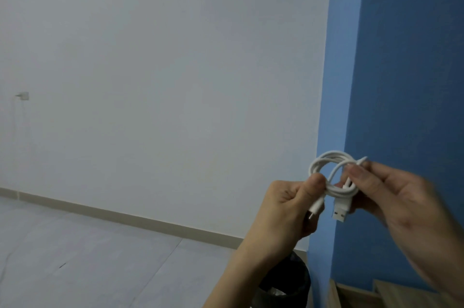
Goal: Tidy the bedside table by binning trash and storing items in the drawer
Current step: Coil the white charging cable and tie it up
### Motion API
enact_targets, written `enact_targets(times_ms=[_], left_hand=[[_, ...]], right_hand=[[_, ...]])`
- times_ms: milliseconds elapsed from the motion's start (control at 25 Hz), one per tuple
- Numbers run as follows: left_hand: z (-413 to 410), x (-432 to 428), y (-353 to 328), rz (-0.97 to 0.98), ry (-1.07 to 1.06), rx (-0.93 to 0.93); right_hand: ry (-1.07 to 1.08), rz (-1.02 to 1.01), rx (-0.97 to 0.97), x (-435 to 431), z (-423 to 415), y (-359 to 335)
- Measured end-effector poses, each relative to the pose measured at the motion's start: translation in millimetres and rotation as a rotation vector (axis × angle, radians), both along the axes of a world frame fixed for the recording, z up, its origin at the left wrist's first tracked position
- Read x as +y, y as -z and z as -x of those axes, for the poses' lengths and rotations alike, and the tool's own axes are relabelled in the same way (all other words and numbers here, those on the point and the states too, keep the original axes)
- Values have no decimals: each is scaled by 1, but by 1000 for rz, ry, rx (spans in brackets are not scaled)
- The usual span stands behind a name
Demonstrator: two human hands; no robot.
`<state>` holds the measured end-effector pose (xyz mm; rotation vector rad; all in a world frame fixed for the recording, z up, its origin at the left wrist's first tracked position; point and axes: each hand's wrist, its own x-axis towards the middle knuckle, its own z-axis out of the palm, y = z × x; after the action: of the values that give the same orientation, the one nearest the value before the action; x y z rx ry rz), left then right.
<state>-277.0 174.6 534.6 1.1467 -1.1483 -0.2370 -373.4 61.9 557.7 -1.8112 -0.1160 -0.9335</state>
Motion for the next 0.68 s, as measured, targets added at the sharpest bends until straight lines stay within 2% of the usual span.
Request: enact_targets(times_ms=[160,320,400,520,560,680], left_hand=[[-3,-9,-1,11,-71,-33],[-2,-18,-1,96,27,18],[-1,-21,2,125,-21,-2],[-2,-26,6,155,-1,70],[-1,-28,7,162,26,91],[1,-33,17,170,79,126]], right_hand=[[-45,-46,-23,-8,1,-2],[-64,-27,6,-7,5,-9],[64,66,11,-13,6,-9],[298,181,45,-27,5,-7],[265,153,57,-29,4,-6],[-46,0,89,-28,2,0]])
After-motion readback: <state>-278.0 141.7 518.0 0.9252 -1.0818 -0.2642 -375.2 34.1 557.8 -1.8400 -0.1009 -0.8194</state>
